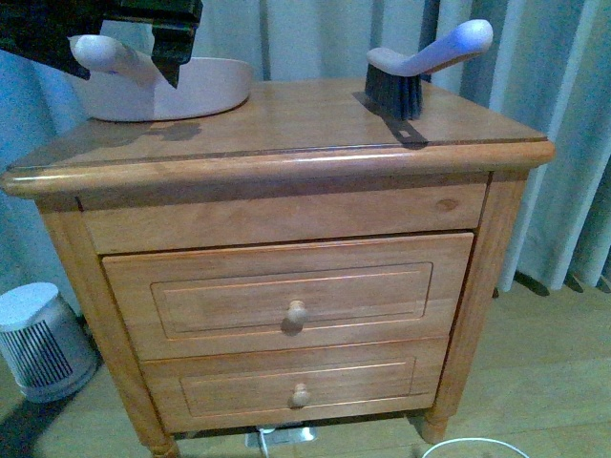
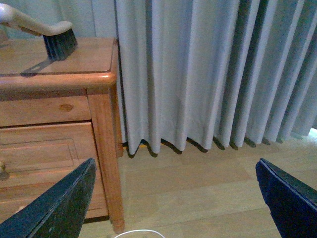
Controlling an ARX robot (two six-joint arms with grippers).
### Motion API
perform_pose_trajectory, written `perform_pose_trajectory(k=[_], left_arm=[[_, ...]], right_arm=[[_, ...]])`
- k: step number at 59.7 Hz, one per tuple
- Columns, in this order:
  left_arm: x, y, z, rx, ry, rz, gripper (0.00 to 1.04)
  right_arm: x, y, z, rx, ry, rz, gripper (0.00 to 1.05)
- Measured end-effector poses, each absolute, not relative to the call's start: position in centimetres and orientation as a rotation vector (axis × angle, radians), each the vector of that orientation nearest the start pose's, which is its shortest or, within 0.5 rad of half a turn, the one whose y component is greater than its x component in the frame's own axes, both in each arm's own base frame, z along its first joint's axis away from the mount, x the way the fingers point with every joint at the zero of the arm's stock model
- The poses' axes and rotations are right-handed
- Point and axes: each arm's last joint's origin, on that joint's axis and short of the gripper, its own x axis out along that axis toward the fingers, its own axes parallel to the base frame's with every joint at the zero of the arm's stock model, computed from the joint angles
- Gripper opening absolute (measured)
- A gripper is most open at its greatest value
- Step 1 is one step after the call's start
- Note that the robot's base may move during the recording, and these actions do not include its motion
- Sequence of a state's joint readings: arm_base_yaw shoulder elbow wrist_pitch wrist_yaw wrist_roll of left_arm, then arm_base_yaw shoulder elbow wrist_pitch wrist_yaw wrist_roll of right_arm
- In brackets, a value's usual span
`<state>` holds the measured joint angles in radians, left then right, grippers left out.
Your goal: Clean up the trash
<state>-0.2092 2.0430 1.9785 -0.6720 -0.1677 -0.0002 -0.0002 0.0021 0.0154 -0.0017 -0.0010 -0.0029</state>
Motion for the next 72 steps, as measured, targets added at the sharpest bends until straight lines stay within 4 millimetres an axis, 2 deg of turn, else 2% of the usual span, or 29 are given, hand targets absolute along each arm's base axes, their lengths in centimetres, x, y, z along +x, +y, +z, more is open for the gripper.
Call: perform_pose_trajectory(k=[5, 9, 23, 26, 39, 50, 59, 66, 72], left_arm=[[45.2, -9.1, 31.5, 0.163, 0.726, -0.026, 0.86], [45.3, -9.3, 31.6, 0.179, 0.716, -0.028, 0.71], [45.3, -9.5, 31.7, 0.213, 0.702, -0.031, 0.32], [45.4, -9.4, 31.7, 0.216, 0.695, -0.035, 0.28], [45.4, -9.4, 31.0, 0.251, 0.664, -0.038, 0.28], [44.1, -9.1, 31.4, 0.269, 0.607, -0.038, 0.28], [41.4, -8.4, 33.6, 0.273, 0.510, -0.034, 0.27], [38.4, -7.6, 35.8, 0.275, 0.418, -0.031, 0.27], [35.9, -7.0, 36.9, 0.281, 0.363, -0.028, 0.27]], right_arm=[[9.7, 0.0, 16.8, -0.003, -0.012, 0.001, 0.97], [9.7, 0.0, 16.8, -0.003, -0.012, 0.001, 0.97], [9.7, 0.0, 16.8, -0.003, -0.012, 0.001, 0.97], [9.7, 0.0, 16.8, -0.003, -0.012, 0.001, 0.97], [9.7, 0.0, 16.8, -0.003, -0.012, 0.001, 0.97], [9.7, 0.0, 16.8, -0.003, -0.012, 0.001, 0.97], [9.7, 0.0, 16.8, -0.003, -0.012, 0.001, 0.97], [9.7, 0.0, 16.8, -0.003, -0.012, 0.001, 0.97], [9.7, 0.0, 16.8, -0.003, -0.012, 0.001, 0.97]])
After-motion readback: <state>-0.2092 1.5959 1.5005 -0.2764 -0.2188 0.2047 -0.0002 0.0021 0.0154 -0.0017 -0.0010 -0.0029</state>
